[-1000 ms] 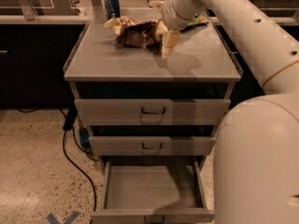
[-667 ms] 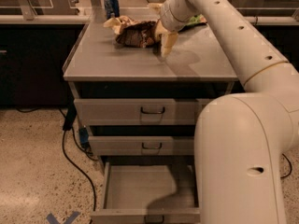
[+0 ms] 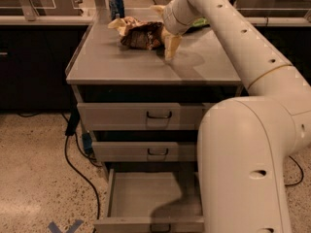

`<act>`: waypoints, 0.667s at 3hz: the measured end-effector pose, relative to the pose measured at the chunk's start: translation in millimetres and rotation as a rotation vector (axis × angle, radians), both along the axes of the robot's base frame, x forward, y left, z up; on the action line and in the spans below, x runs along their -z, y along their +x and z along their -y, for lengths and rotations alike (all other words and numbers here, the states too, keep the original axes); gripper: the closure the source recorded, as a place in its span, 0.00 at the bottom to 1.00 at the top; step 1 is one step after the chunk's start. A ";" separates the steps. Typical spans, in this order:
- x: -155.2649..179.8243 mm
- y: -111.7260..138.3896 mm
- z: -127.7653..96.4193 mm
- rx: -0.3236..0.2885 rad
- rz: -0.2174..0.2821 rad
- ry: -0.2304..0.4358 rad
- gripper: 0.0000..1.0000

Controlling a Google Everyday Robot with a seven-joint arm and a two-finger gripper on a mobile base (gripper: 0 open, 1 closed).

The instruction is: Place brown chip bag into bottom drawer

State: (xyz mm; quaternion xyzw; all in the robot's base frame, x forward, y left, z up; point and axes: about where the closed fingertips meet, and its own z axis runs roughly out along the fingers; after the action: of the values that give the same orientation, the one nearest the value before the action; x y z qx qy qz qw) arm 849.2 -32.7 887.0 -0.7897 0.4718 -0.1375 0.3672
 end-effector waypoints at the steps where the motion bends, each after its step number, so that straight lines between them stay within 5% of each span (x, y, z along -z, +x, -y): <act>1: 5.9 8.3 -7.0 -0.018 0.021 -0.010 0.00; 2: 12.2 22.8 -12.9 -0.025 0.053 -0.029 0.00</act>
Offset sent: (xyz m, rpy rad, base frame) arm 0.0439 0.0136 -0.0102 -0.0493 -0.1010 0.0245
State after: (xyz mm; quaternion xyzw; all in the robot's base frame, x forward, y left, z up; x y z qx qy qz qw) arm 872.0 -19.8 874.8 -0.7970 0.4499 -0.1607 0.3695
